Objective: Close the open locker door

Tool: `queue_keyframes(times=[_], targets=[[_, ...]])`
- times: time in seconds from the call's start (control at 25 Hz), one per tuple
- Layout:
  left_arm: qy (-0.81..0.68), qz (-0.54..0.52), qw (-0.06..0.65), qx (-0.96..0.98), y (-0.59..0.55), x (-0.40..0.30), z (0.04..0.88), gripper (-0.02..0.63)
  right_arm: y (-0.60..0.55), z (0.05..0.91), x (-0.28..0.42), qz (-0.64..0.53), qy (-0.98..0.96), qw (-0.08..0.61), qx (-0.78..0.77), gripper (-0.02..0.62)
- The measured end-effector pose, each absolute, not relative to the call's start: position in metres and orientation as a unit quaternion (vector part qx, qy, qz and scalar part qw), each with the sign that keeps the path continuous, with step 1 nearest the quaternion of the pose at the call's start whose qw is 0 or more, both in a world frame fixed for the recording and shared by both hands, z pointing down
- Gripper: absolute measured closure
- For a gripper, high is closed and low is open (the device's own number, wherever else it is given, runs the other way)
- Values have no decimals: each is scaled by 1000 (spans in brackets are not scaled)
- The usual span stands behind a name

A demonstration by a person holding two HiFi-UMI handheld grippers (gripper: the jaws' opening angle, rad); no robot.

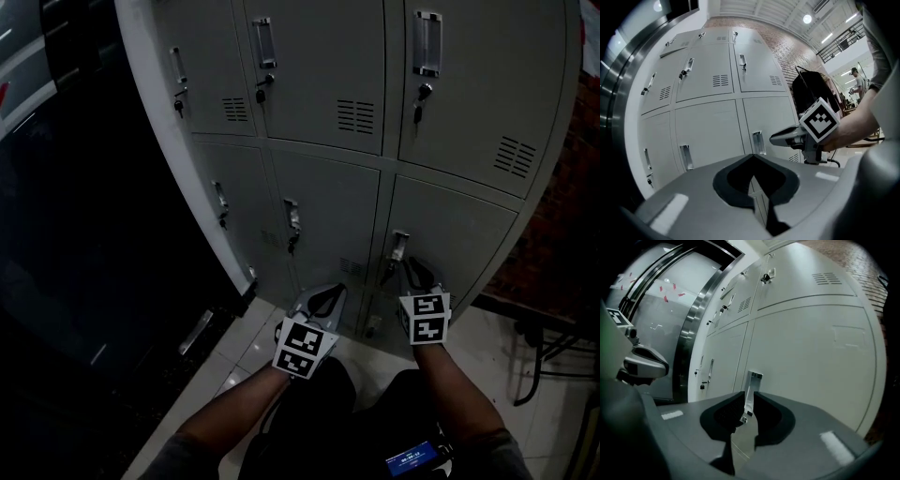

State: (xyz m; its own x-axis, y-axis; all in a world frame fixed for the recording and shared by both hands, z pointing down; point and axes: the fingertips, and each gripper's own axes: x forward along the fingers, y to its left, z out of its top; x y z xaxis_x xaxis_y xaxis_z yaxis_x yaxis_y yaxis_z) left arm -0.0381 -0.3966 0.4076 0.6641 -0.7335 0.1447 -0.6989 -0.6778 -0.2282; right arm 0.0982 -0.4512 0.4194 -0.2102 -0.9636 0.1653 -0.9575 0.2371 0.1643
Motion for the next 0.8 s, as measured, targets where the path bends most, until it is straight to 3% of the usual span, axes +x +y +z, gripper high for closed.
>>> queue_keyframes(times=[0.4,0.8], targets=[[348,-98,88,-928,-373,23,395,604,-370,389,162,-10,-772,92,629,568],[333,-85,55,-937,-338,37,400,604,-291,395,200,-1,-763,69,642,595]])
